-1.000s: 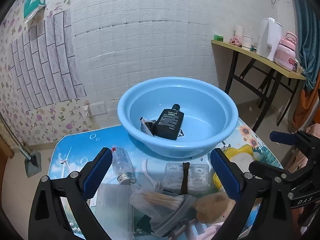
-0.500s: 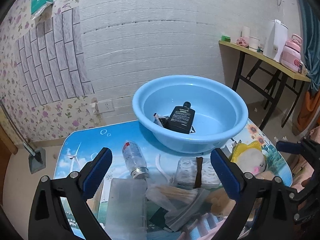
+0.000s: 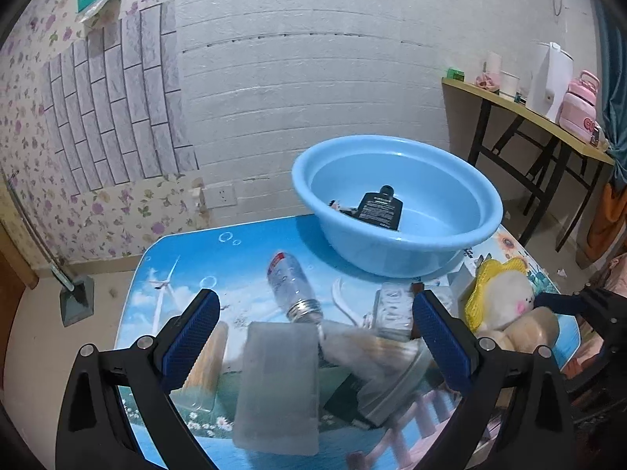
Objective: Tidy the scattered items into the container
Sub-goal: 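Grasp the clear toothpick box with left tool while right grasps beige plush dog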
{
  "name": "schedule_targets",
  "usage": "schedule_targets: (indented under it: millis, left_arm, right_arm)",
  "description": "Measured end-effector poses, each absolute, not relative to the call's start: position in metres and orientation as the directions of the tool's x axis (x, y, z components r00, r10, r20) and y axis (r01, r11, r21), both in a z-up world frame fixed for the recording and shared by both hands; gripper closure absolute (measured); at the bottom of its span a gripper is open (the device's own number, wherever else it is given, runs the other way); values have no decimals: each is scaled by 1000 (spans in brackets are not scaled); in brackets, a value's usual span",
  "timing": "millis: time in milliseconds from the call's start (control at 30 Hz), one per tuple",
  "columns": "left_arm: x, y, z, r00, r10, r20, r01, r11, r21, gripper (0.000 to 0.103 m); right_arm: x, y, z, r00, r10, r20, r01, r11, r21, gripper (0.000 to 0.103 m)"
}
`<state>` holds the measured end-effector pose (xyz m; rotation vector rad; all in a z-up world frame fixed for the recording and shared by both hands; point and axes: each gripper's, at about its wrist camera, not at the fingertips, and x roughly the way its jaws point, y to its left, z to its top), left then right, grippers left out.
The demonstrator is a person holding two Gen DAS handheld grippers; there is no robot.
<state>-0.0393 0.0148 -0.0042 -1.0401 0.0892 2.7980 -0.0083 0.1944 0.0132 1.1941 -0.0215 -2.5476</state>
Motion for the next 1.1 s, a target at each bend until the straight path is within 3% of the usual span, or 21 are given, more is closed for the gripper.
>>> schedule_targets:
  millis: [167,800,1100]
  left_arm:
    - [-42,2,-16,-719,104,-687,-132,-991,-12,4]
    - [-43,-46,-63,-642,20,-766,-52,-999,17,4]
    - [-42,-49,-72,-647,44,-762,-58,-998,-8,2]
  right_arm:
    - [-6,183,7,-610,-249,-753,304,-950,68,2]
    - [-10,198,22,-683,-231,-693,263,-963,62,2]
    - [-18,207,8,-656,-254,-710,215,-965,147,2]
